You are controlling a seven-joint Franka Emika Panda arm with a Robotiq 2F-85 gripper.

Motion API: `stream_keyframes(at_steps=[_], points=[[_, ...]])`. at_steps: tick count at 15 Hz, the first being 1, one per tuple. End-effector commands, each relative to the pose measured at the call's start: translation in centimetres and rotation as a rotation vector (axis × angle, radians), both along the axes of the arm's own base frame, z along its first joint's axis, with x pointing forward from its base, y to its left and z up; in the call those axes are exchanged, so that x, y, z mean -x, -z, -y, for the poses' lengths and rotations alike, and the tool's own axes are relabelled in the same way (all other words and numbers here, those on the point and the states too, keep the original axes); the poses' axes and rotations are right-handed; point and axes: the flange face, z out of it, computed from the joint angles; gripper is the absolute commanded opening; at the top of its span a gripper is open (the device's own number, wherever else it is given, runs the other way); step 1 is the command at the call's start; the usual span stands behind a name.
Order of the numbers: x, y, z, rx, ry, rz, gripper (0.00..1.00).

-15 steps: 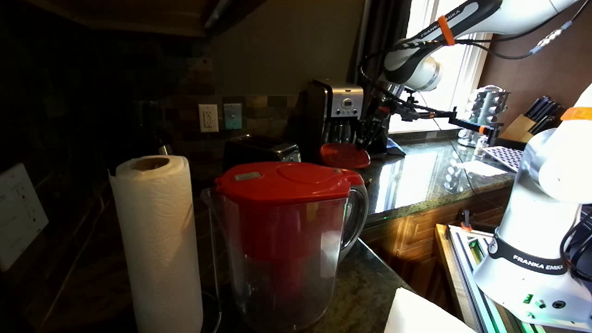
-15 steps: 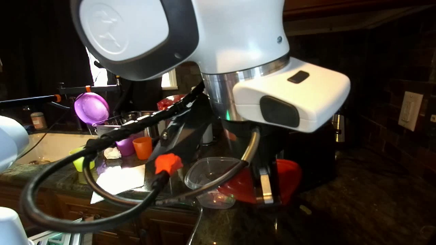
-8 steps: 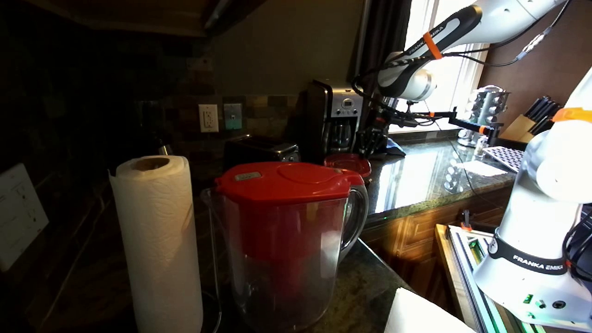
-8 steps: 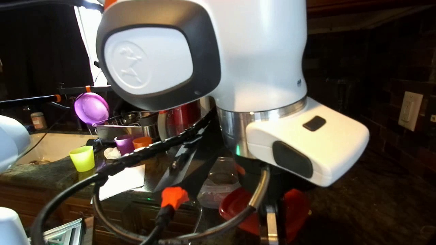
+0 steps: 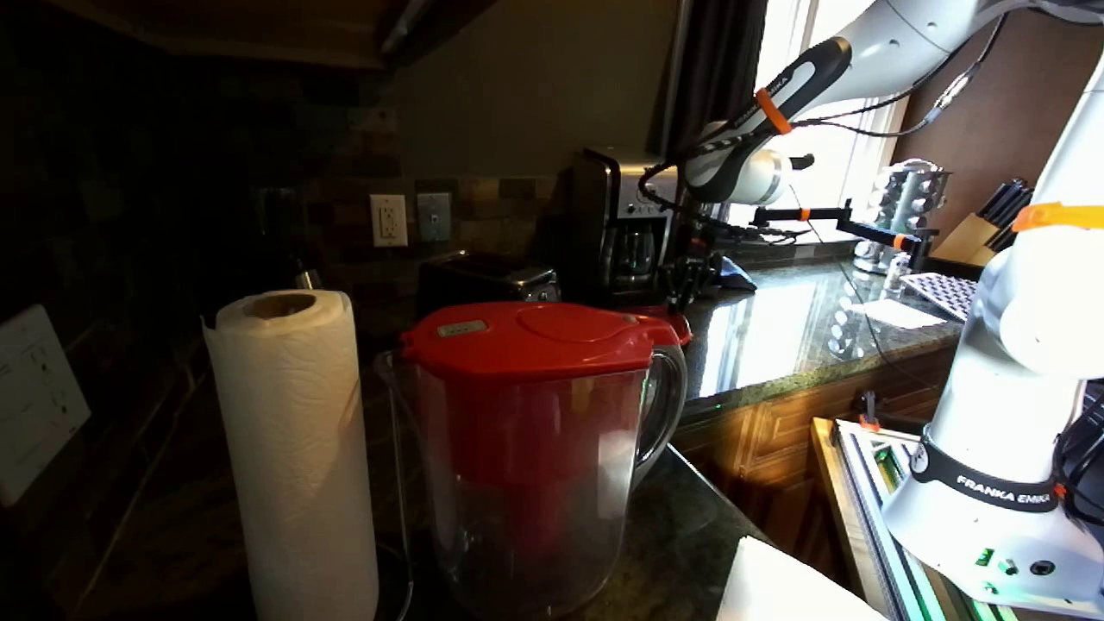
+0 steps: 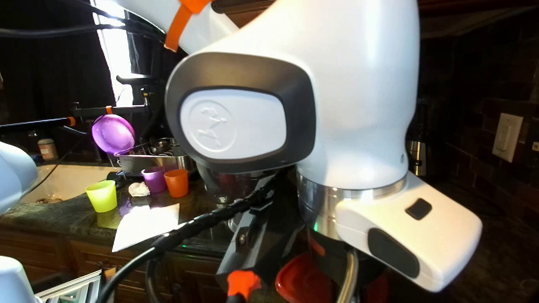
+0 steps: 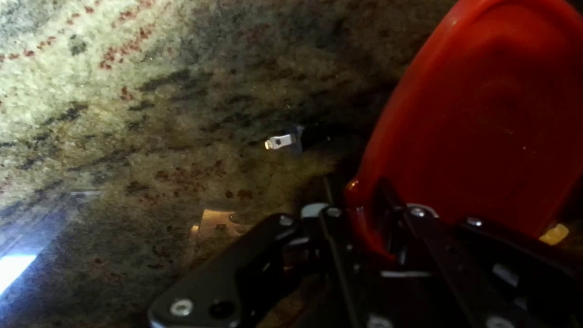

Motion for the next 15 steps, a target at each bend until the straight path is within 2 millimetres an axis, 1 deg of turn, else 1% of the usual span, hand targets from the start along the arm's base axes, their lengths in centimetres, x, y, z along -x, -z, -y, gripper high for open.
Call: stream_keyframes(at_steps=[1, 6, 7, 8, 9, 10, 12, 15], points=[[-0.7, 1.5, 1.4, 0.021, 0.013, -0.041, 0.05], [-1.1, 3.0, 2.0, 0.045, -0.004, -0.095, 0.05], [-1.1, 3.2, 2.1, 0.053, -0.006, -0.108, 0.14], [-1.2, 3.3, 2.2, 0.06, -0.008, -0.116, 0.46], [-1.3, 3.3, 2.3, 0.069, -0.008, -0.12, 0.45], [-1.4, 3.2, 2.3, 0.076, -0.01, -0.125, 0.5], [-1.5, 2.5, 2.1, 0.104, -0.022, -0.123, 0.63], [-1.7, 1.1, 1.5, 0.141, -0.052, -0.12, 0.88]])
